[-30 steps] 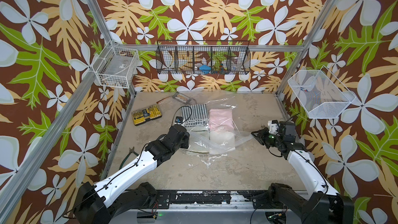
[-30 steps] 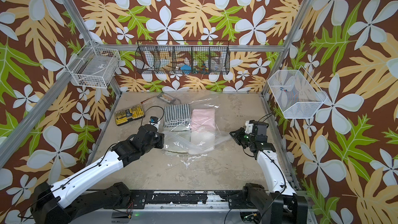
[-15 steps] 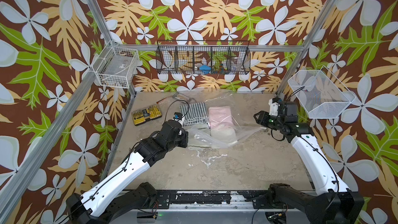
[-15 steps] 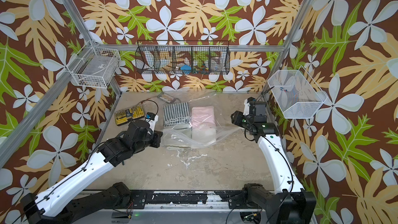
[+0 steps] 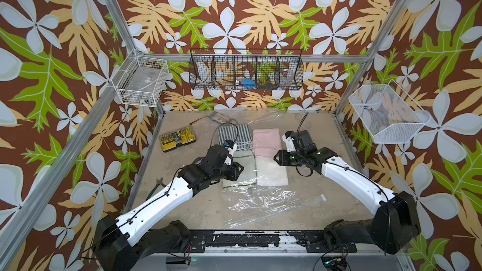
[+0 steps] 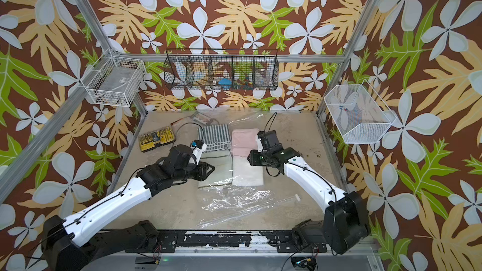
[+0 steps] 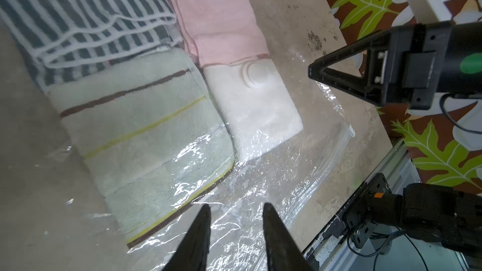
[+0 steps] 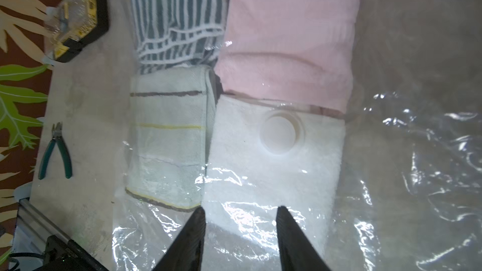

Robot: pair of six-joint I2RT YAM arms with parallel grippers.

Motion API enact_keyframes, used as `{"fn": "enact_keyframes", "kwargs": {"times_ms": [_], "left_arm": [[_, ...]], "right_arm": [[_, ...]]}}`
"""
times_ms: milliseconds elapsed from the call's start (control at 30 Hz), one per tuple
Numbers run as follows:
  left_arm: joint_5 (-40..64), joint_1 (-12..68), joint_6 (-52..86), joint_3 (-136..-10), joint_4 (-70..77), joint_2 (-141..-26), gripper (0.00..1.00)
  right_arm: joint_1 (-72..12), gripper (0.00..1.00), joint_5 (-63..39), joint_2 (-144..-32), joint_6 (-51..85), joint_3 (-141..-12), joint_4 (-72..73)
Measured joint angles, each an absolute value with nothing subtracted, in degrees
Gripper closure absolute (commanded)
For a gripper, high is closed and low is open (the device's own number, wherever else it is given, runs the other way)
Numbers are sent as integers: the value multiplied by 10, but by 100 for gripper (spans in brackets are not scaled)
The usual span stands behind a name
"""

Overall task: Place the folded towel into the vacuum bag
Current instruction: Adjust the vacuum bag at the center of the board.

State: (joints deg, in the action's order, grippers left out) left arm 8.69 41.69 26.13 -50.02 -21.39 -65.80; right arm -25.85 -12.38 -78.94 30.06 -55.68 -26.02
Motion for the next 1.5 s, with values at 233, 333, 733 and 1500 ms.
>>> {"fn": "enact_keyframes", "kwargs": {"times_ms": [233,333,733,1500], "left_arm": [[92,445,299,-422,-103,-752,66],[70,444,298,-394,-66,-787,66],[-44,380,239,-446,-89,-808,63],[35,618,168,-548,-70,-825,57]], "right_arm": [[-262,65,-138,-818,335,-448,-217],[-269,70,-140,-852,354,-435,-182],[-346,54,-150,-910,418,-515,-105],[-43,29,-200,-478,434,-191,-296]]}}
